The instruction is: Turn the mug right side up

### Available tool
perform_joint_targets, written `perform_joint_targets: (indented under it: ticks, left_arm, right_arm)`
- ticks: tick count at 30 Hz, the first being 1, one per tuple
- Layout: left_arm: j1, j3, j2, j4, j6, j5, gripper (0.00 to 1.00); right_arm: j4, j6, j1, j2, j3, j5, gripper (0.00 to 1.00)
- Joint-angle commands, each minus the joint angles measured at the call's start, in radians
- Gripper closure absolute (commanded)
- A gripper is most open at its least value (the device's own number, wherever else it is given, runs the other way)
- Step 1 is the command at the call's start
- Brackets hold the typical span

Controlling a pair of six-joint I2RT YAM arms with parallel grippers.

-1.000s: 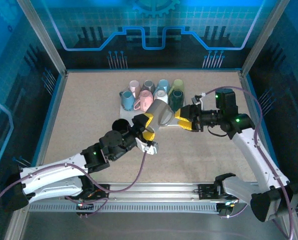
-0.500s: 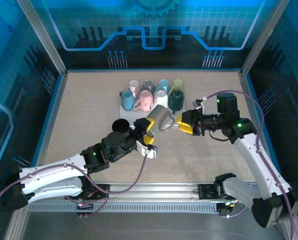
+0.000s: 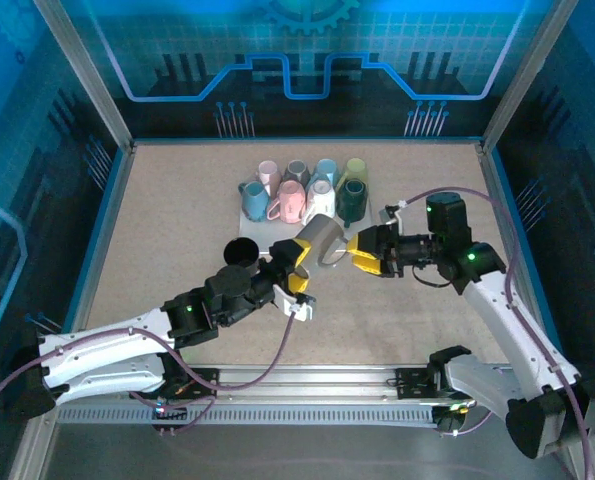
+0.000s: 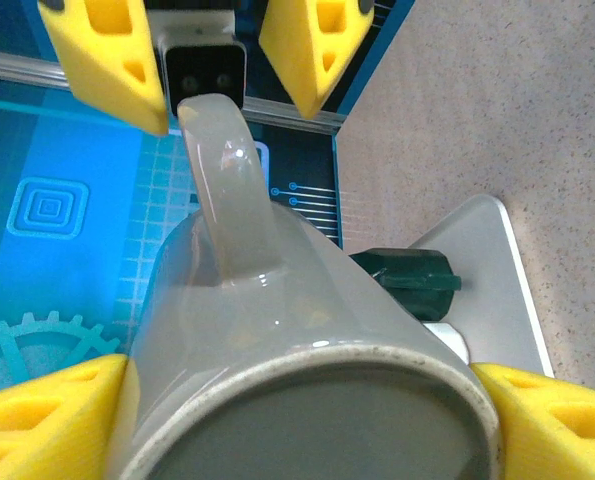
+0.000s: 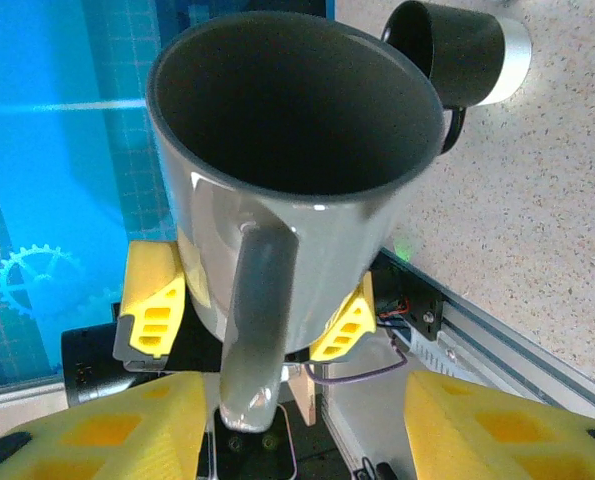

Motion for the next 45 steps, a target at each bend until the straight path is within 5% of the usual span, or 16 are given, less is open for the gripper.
perform_joint_targets:
  ticks: [1,20,23,32,35,40,45]
  left_arm:
    - [-0.01,0.022,-0.007,0.073,0.039,0.016,0.58]
    - [-0.06,-0.004,-0.022,0.102,0.063,0.02,0.55]
    - [-0.059,-0.005,-0.023,0.104,0.056,0.021,0.48]
    - [-0.058,0.013,-0.034,0.045,-0.006,-0.017,0.04]
    - [-0.058,0.031,-0.053,-0.049,-0.047,-0.068,0.01]
    - [-0.059,0.123,-0.078,-0.309,-0.301,-0.178,0.01]
    - [-0.058,0.355,-0.047,-0.714,-0.934,-0.185,0.01]
  right_arm:
    - [0.056,0.009,0.023,0.021,0.005,-0.024,0.44]
    - [0.228,0.07,0.087,0.09,-0.023,-0.032,0.86]
    - [0.232,0.075,0.082,0.075,-0.022,-0.033,0.92]
    - [0.16,0.054,-0.021,-0.018,0.017,-0.021,0.98]
    - [-0.059,-0.139,-0.036,-0.057,0.109,0.081,1.0]
    - [-0.205,-0.373,-0.007,-0.155,0.176,0.352,1.0]
    - [-0.228,-0.544,0.084,-0.209,0.177,0.676,1.0]
